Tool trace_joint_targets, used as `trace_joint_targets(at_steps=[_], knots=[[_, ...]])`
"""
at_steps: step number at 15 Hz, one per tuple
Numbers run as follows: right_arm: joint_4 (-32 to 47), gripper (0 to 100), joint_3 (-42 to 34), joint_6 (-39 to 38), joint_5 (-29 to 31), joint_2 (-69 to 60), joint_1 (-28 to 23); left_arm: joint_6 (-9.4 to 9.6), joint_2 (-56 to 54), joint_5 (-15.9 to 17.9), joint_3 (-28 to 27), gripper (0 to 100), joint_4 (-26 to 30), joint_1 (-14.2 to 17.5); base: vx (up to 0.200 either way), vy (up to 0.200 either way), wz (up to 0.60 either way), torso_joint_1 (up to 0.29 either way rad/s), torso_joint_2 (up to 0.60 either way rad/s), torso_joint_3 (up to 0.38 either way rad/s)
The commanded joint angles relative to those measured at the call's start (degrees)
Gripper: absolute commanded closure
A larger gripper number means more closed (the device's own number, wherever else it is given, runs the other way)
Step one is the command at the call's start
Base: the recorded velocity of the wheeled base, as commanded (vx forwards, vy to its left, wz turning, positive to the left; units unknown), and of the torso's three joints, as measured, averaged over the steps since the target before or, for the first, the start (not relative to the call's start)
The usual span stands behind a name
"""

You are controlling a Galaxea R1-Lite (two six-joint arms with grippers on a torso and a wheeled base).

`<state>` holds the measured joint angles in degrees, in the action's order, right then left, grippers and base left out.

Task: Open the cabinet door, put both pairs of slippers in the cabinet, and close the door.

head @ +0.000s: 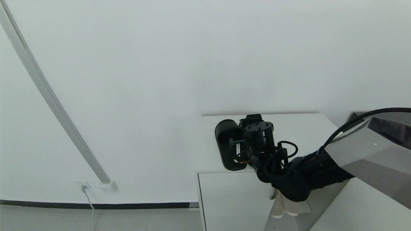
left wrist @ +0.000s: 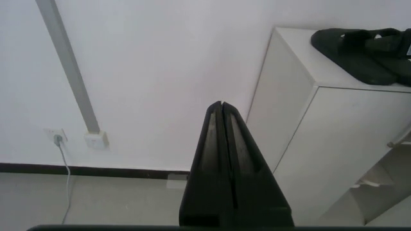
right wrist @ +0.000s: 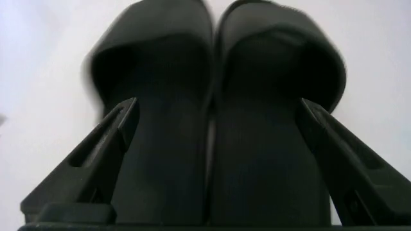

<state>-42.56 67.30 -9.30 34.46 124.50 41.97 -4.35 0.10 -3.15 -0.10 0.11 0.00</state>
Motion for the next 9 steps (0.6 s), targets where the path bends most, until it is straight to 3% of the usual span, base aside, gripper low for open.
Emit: trace_joint_targets(at_steps=[1,9], knots=[[-2.1,0,0.9,0.1,-1.9,3.5,-0.9,-0.04,0.0,-0.1,0.0,100,0.0,0.0,0.0,0.0,0.0,0.0,0.0,0.0],[-2.8,0,11.0,2.4,-4.3,9.8,-4.9,-0.22,0.0,0.0,0.0,100,0.0,0.0,0.0,0.0,0.0,0.0,0.0,0.0]])
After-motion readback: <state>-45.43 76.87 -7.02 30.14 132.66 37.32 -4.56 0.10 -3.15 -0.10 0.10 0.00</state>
